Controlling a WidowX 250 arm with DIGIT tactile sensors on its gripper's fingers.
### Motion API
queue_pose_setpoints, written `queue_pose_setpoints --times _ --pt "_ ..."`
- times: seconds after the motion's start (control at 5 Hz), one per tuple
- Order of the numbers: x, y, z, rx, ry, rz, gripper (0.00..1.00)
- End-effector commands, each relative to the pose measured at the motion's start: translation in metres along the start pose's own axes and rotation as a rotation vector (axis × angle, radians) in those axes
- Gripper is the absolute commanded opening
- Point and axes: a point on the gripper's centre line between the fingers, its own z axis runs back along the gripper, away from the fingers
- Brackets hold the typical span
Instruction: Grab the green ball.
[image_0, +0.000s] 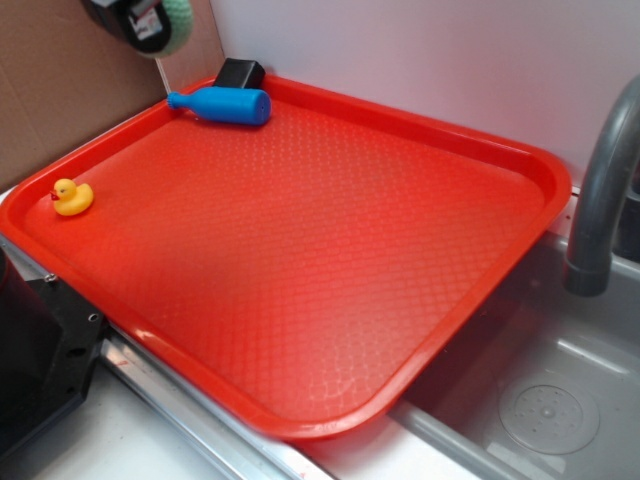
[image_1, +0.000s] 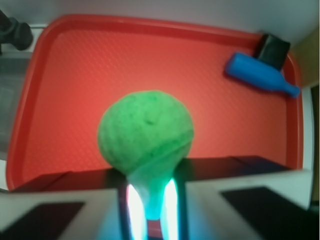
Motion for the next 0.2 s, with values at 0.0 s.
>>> queue_pose_setpoints --times 0.0 --pt "0.01 0.0065 0.0033 0.01 -0.005 0.053 0.0"
